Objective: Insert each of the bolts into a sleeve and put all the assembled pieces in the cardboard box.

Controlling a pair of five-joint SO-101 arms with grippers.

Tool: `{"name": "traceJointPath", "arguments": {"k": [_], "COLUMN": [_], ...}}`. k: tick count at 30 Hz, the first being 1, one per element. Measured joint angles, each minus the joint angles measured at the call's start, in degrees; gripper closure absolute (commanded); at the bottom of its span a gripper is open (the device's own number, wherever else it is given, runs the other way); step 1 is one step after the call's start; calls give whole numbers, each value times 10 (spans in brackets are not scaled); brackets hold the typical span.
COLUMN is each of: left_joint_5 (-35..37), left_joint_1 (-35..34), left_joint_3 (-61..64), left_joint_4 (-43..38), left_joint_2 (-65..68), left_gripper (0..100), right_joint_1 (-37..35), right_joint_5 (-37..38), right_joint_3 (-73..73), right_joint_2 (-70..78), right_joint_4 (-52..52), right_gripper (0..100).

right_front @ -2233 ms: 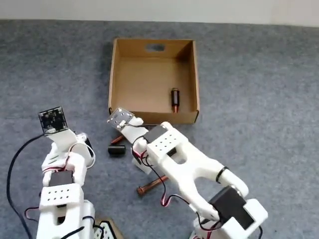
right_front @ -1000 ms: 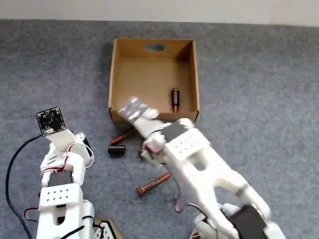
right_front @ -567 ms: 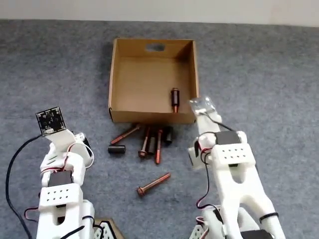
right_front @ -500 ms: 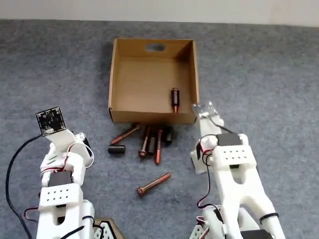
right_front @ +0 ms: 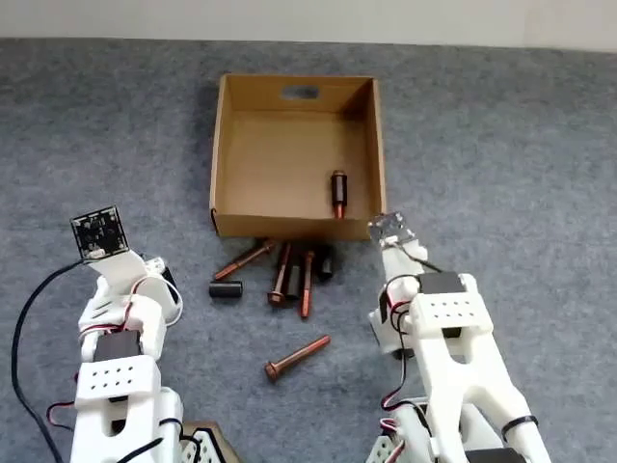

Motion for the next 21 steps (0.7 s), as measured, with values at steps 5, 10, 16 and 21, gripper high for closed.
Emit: {"name": "traceJointPath", "arguments": {"k": [5,10,16,21], "left_joint_5": [0,0,0,0], "left_joint_1": [0,1,1,1], "left_joint_3": [0,0,0,0], "left_joint_4": [0,0,0,0], "left_joint_2": [0,0,0,0], "left_gripper": [987,987,987,987], "right_joint_1": [2,2,6,4], "right_joint_5": [27,30,30,30], "right_joint_3": [4,-11,-47,-105], "right_joint_2": [40,91,130,81], "right_joint_4": [-5,-8,-5,46], "right_gripper": [882,918,993,992]}}
